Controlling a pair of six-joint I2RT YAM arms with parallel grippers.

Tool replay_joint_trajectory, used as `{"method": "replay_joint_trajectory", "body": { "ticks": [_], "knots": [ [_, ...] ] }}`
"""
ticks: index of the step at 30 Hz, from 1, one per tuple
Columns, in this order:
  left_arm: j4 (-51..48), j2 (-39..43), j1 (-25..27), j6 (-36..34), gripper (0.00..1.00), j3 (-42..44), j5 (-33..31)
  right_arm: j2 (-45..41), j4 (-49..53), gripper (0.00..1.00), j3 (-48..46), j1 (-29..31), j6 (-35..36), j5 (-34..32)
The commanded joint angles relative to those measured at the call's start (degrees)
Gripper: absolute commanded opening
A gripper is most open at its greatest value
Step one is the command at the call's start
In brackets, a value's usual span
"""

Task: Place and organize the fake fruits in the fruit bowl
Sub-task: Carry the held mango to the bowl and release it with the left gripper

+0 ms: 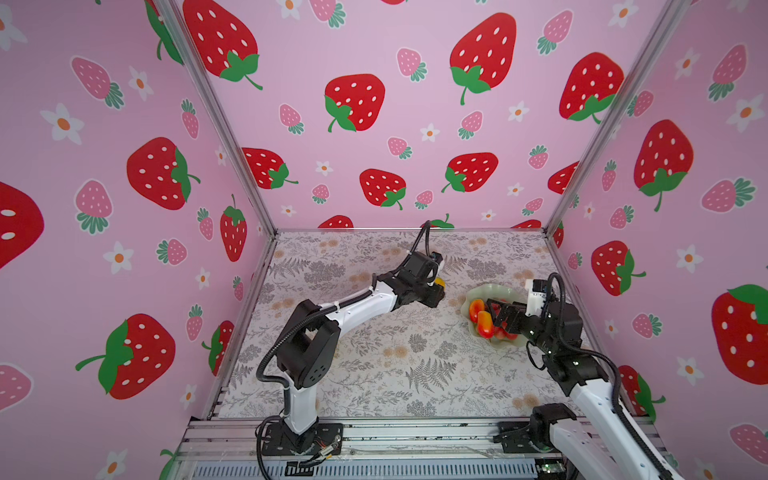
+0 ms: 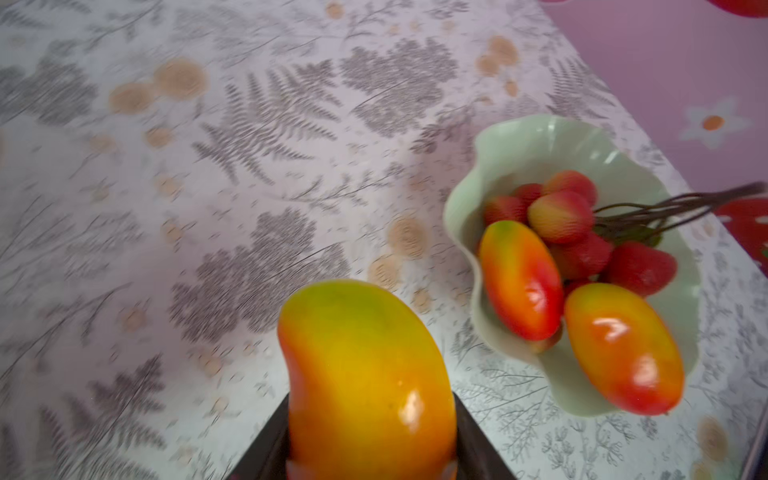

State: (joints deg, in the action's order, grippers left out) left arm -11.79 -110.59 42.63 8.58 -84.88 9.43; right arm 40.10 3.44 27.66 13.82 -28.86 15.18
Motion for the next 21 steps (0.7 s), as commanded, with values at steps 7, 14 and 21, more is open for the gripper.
{"method": "replay_joint_trajectory", "body": {
  "ticks": [7, 14, 21],
  "knots": [
    [14.46, -10.77, 1.02, -11.44, 0.48, -11.51, 18.28, -6.48, 1.57, 0.99, -0.65, -0.41, -0.23, 0.05],
    [14.63, -19.0, 2.84, -14.24, 0.48, -20.7, 19.6, -7.74, 2.25, 0.99, -1.16, -0.59, -0.05, 1.08],
    [11.3, -24.58, 4.48, -18.24, 0.5, -27.95, 16.08, -7.79, 2.09, 0.99, -0.8, -0.74, 0.31, 1.5]
  ]
}}
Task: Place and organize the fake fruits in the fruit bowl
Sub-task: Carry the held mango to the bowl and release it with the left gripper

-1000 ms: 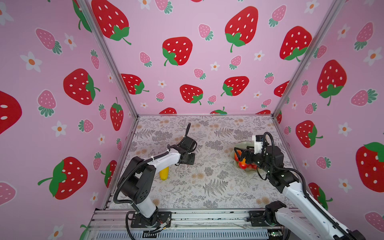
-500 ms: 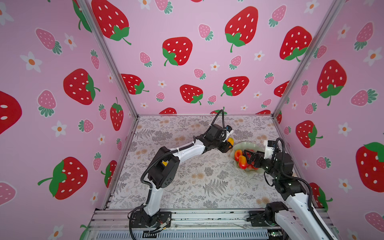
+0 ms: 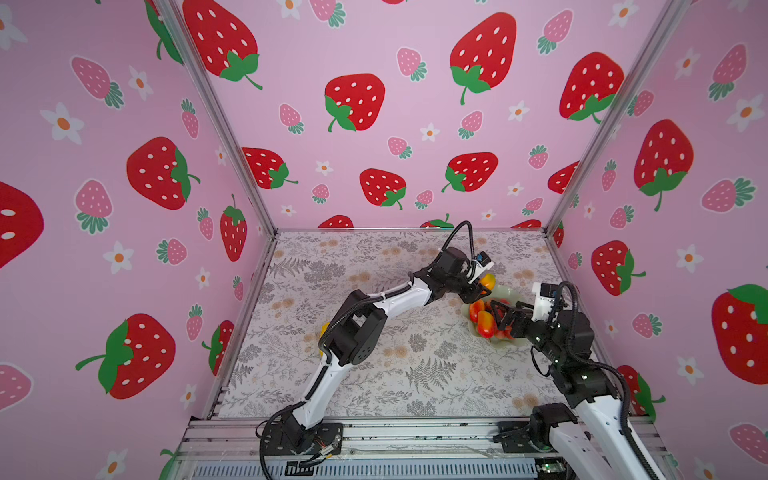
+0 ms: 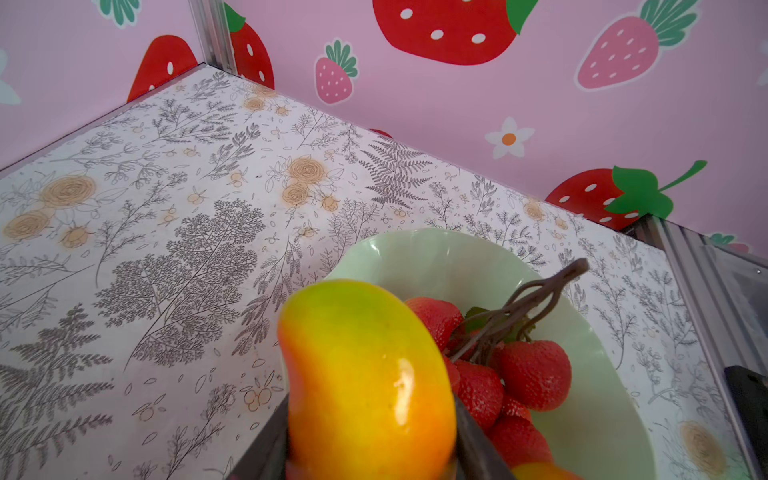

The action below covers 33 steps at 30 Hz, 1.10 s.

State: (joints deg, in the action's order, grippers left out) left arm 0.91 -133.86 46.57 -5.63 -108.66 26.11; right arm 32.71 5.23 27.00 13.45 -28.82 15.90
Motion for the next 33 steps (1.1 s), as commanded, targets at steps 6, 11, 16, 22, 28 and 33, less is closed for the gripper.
{"method": "replay_joint_trajectory", "body": {
  "ticks": [6, 11, 16, 22, 28, 33],
  "knots": [
    [-2.6, -4.17, 0.72, -5.82, 0.52, -7.32, -1.17, -0.48, 0.57, 0.99, 0.04, -0.58, 0.67, 0.84],
    [-4.08, -5.34, 0.77, -7.1, 0.57, -8.35, -0.47, -0.41, 0.41, 0.99, 0.42, -0.78, 0.69, 0.57],
    [-5.57, -6.36, 0.81, -7.64, 0.64, -9.8, 0.29, -0.01, 0.57, 0.99, 0.77, -0.88, 1.04, 0.38],
    [-5.4, -5.88, 0.83, -6.98, 0.68, -9.64, 1.25, 0.33, 0.23, 0.99, 0.79, -0.93, 1.07, 0.48],
    [-2.67, 1.63, 0.2, -4.25, 0.73, -3.4, 4.36, 0.86, 0.22, 0.99, 1.2, -1.08, 1.76, -0.45],
    [2.83, 13.78, -2.01, 0.77, 0.78, 11.5, 2.11, 2.64, -0.73, 0.99, 1.32, -1.12, 2.4, 0.03]
  ]
}}
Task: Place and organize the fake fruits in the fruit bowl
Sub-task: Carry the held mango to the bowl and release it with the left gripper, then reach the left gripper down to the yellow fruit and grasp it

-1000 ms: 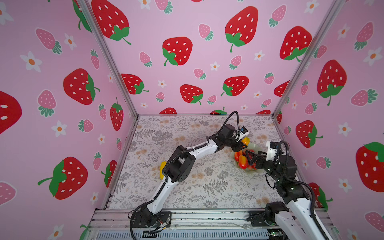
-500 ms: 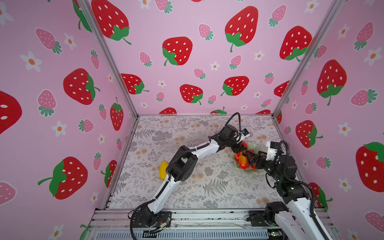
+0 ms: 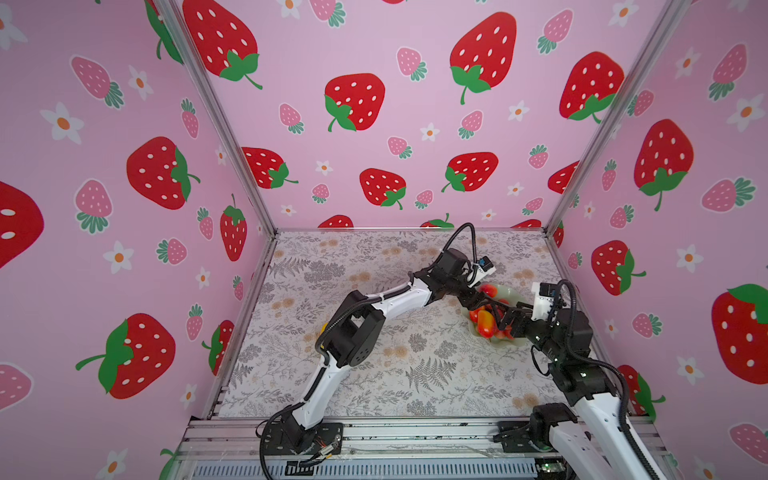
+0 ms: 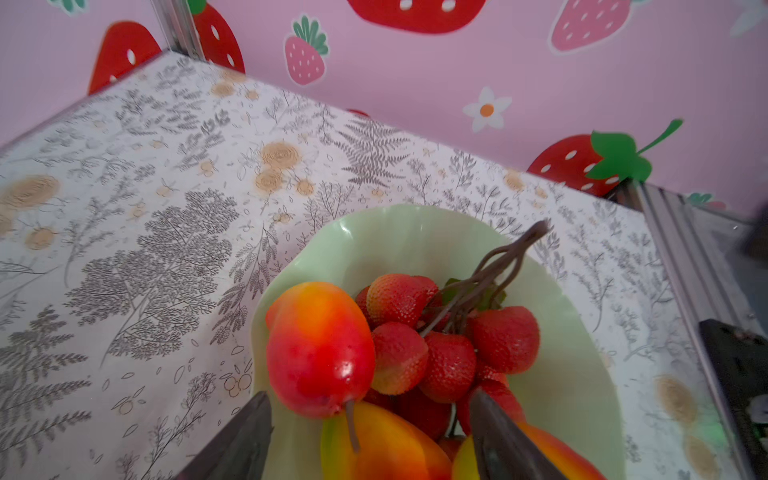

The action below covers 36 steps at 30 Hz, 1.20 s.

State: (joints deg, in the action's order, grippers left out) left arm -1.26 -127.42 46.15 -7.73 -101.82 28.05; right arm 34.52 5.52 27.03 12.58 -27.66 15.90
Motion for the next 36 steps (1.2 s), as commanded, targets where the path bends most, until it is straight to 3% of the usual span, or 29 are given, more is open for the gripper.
{"method": "replay_joint_trajectory", "body": {
  "ticks": [1, 4, 9, 10, 12, 16, 19, 22, 28, 36],
  "knots": [
    [5.77, 10.5, -2.06, 4.28, 0.79, 8.29, -2.19, 1.34, -1.44, 0.99, 1.35, -0.23, 1.64, 0.34],
    [3.64, 20.22, -2.73, 8.35, 0.81, 19.41, -15.31, 2.84, -2.54, 0.99, 1.6, 0.06, 3.93, 1.91],
    [-15.72, 35.52, -2.91, 23.29, 0.83, 32.84, -51.1, 6.66, -4.7, 0.99, 2.96, 3.94, 8.27, 3.39],
    [-19.74, 38.79, -3.35, 27.16, 0.83, 35.67, -56.07, 7.43, -5.76, 0.99, 3.09, 4.63, 8.38, 3.99],
    [-26.41, 45.14, -4.73, 34.21, 0.85, 40.94, -59.94, 9.01, -8.31, 0.99, 3.19, 6.08, 8.46, 5.17],
    [-36.95, 55.51, -11.05, 45.98, 0.86, 50.31, -59.25, 12.79, -12.25, 0.99, 4.6, 11.51, 8.65, 4.68],
    [-38.15, 59.12, -17.23, 48.3, 0.86, 55.86, -53.83, 15.23, -13.97, 0.99, 5.58, 16.02, 8.6, 3.09],
    [-37.33, 61.1, -20.56, 49.17, 0.88, 59.74, -52.29, 16.53, -16.29, 0.99, 5.07, 17.64, 7.01, 3.48],
    [-36.71, 58.29, -25.77, 50.37, 0.87, 62.25, -50.43, 15.89, -16.62, 0.99, 3.84, 17.92, 6.3, 2.81],
    [-31.63, 52.97, -26.65, 50.95, 0.81, 63.66, -45.93, 14.77, -15.23, 0.99, 3.84, 17.92, 6.39, 1.33]
  ]
}}
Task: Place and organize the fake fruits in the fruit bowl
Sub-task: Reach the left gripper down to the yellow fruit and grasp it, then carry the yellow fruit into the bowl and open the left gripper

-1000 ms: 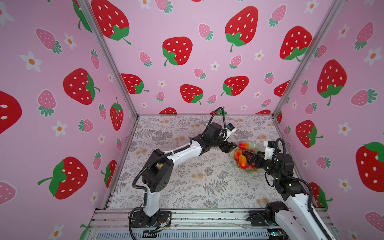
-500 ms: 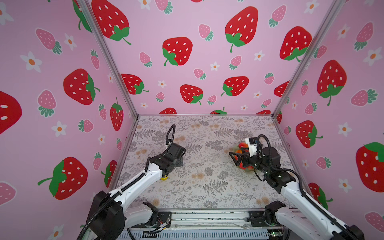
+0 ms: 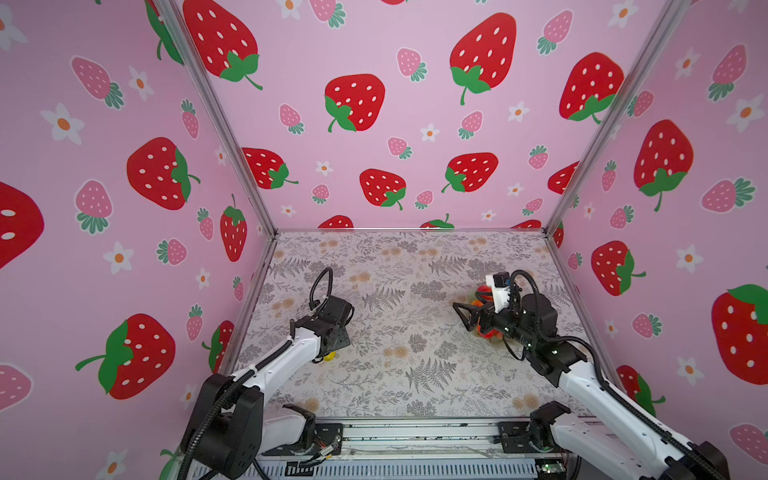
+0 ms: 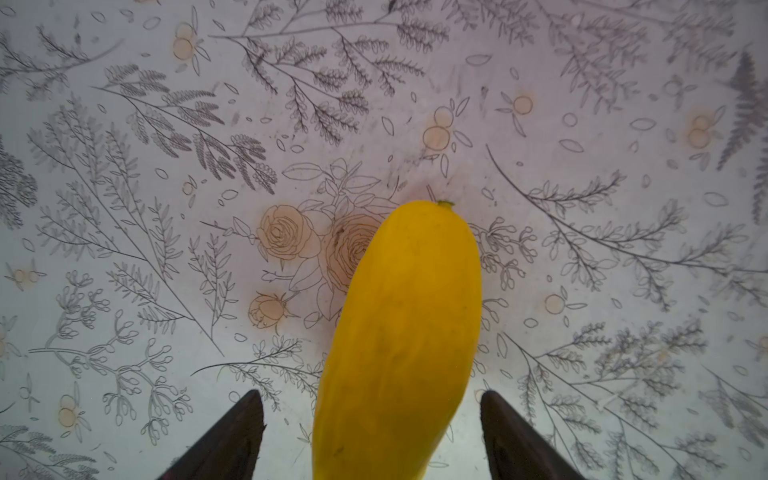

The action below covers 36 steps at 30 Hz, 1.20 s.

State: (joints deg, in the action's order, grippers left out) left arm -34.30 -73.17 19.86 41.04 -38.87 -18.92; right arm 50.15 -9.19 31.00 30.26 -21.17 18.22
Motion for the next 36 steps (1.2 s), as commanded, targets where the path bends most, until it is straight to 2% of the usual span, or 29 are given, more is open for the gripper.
{"method": "replay_joint_trajectory", "body": {
  "ticks": [1, 9, 12, 17, 21, 26, 32, 36],
  "knots": [
    [1.71, -1.76, -0.39, 2.44, 0.8, 0.85, 1.25, -1.06, -0.47, 0.99, -0.21, 0.24, -0.19, -0.99],
    [5.13, -3.9, -0.49, 2.36, 0.65, 1.87, 2.84, -2.37, 0.96, 0.99, -0.33, 0.24, 0.23, -1.65],
    [8.53, -3.6, -0.43, 0.07, 0.59, 2.06, 5.78, -3.43, 2.1, 0.99, -0.28, -0.05, 0.38, -2.22],
    [13.5, -2.06, 3.33, -2.84, 0.54, -0.96, 9.31, -5.4, 5.98, 0.99, -0.02, -5.46, -2.78, -0.72],
    [16.87, -6.15, 11.6, -6.61, 0.53, -9.92, 11.16, -7.77, 10.79, 0.99, 0.42, -12.65, -4.41, -0.4],
    [19.51, -18.71, 20.92, -11.58, 0.52, -27.88, 17.05, -11.89, 16.52, 0.99, 0.55, -20.01, -7.61, -1.16],
    [20.79, -34.62, 28.83, -18.87, 0.51, -49.23, 30.54, -19.43, 20.03, 0.99, -0.12, -25.21, -13.96, -1.42],
    [20.37, -42.03, 30.8, -20.46, 0.51, -59.84, 39.42, -24.67, 24.11, 0.99, 2.44, -25.7, -14.81, -2.55]
  ]
}}
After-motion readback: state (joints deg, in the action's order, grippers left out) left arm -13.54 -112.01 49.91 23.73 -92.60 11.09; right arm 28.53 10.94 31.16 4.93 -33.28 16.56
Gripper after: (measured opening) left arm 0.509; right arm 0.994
